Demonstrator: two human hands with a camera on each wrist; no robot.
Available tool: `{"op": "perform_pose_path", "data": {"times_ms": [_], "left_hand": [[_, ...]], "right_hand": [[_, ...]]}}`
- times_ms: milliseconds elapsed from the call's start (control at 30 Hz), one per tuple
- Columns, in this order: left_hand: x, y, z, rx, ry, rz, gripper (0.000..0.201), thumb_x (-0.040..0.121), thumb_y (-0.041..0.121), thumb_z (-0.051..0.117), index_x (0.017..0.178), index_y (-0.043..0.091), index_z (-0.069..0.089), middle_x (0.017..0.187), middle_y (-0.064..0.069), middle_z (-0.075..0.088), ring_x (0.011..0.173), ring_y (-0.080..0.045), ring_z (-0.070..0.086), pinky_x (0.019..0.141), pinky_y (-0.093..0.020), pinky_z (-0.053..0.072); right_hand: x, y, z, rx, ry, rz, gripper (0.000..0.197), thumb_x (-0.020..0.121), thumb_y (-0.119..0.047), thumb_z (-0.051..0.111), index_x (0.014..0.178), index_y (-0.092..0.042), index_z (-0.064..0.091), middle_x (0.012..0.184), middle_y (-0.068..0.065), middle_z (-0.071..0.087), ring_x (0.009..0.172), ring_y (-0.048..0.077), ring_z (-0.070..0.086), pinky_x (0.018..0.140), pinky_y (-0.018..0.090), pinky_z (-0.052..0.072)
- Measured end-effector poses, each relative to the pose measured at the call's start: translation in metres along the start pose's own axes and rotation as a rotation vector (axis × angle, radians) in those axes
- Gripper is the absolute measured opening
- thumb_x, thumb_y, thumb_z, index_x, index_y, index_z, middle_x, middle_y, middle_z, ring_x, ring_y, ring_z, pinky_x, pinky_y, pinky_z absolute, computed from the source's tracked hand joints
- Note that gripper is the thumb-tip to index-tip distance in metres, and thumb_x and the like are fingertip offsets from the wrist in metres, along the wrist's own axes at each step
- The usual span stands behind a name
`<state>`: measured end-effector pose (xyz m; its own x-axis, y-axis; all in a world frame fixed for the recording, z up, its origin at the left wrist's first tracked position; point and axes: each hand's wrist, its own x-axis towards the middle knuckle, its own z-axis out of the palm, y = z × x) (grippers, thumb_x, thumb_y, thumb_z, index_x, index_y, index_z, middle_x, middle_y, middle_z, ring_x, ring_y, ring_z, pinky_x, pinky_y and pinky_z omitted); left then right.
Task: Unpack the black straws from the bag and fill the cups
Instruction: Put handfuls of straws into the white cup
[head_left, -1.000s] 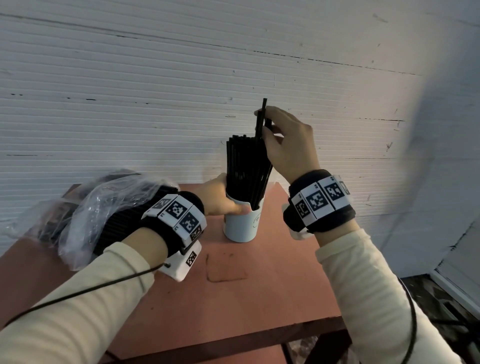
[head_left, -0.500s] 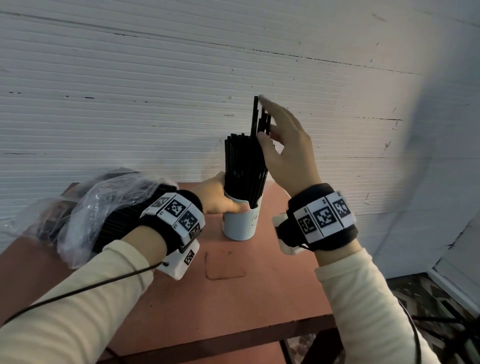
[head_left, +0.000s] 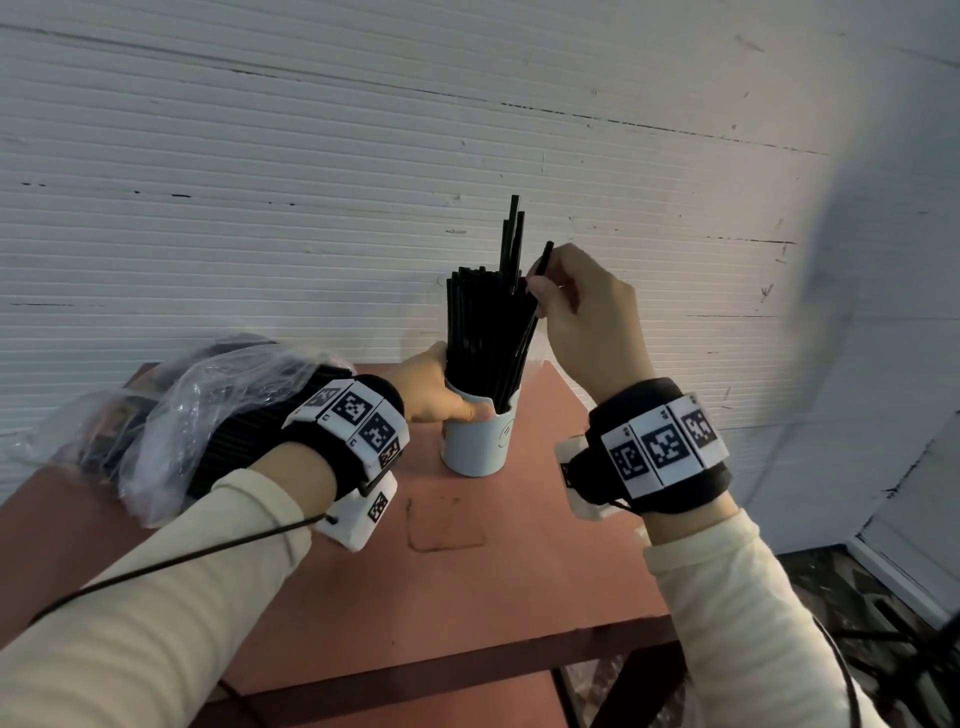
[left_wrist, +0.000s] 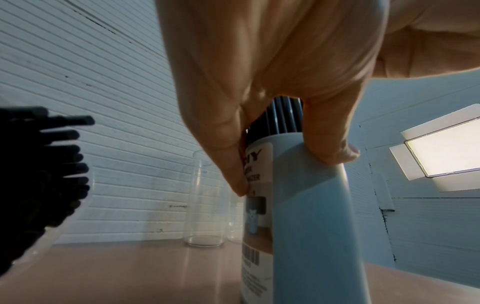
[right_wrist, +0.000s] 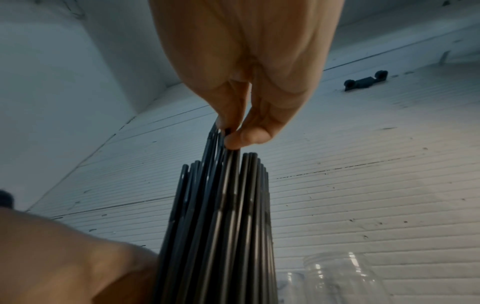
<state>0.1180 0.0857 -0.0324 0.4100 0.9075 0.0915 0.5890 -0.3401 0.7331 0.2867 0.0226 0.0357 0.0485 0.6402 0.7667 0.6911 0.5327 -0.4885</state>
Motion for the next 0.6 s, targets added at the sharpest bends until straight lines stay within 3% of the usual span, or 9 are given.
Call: {"op": "perform_pose_path", "data": {"times_ms": [100,200,333,433,600], "left_hand": [[0.002,-0.002,0.000,-0.009,0.000,-0.001,0.081,0.072,0.029,0.084,0.139,0.018,0.040,0.129,0.000,0.057,0.118,-0.019,0.055,0.102,-0.038,0.045],[0.002,-0.004,0.001,-0.013,0.000,-0.005,0.082,0.072,0.029,0.084,0.139,0.019,0.039,0.129,0.002,0.056,0.118,-0.017,0.054,0.103,-0.039,0.045],[0.003,-0.006,0.001,-0.014,0.003,0.001,0.082,0.072,0.030,0.084,0.140,0.019,0.040,0.128,0.002,0.057,0.118,-0.017,0.054,0.102,-0.038,0.045],[0.004,-0.005,0.001,-0.014,-0.001,0.000,0.081,0.073,0.029,0.083,0.140,0.018,0.039,0.128,0.001,0.057,0.117,-0.017,0.054,0.100,-0.035,0.046],[0.006,-0.008,0.001,-0.004,0.005,-0.009,0.084,0.071,0.031,0.084,0.140,0.017,0.039,0.128,0.001,0.058,0.118,-0.018,0.055,0.101,-0.037,0.046]], "right_hand": [[-0.005,0.000,0.001,-0.002,0.020,-0.004,0.010,0.090,-0.008,0.056,0.086,-0.001,0.061,0.069,0.004,0.065,0.068,0.021,0.059,0.067,0.026,0.043],[-0.002,0.000,0.003,-0.004,0.028,0.005,0.009,0.089,-0.009,0.059,0.086,-0.003,0.065,0.082,0.005,0.067,0.076,0.018,0.060,0.068,0.020,0.044],[0.009,0.004,0.005,-0.068,-0.023,0.041,0.013,0.088,-0.009,0.059,0.081,0.001,0.063,0.080,0.010,0.066,0.078,0.025,0.059,0.069,0.029,0.044],[0.017,0.007,0.008,-0.126,-0.077,0.060,0.013,0.088,-0.010,0.062,0.079,0.000,0.063,0.084,0.008,0.061,0.078,0.021,0.055,0.062,0.019,0.033],[0.019,0.009,0.008,-0.156,-0.065,0.065,0.012,0.088,-0.017,0.063,0.088,-0.008,0.070,0.095,-0.001,0.056,0.079,0.010,0.053,0.063,0.004,0.032]]}}
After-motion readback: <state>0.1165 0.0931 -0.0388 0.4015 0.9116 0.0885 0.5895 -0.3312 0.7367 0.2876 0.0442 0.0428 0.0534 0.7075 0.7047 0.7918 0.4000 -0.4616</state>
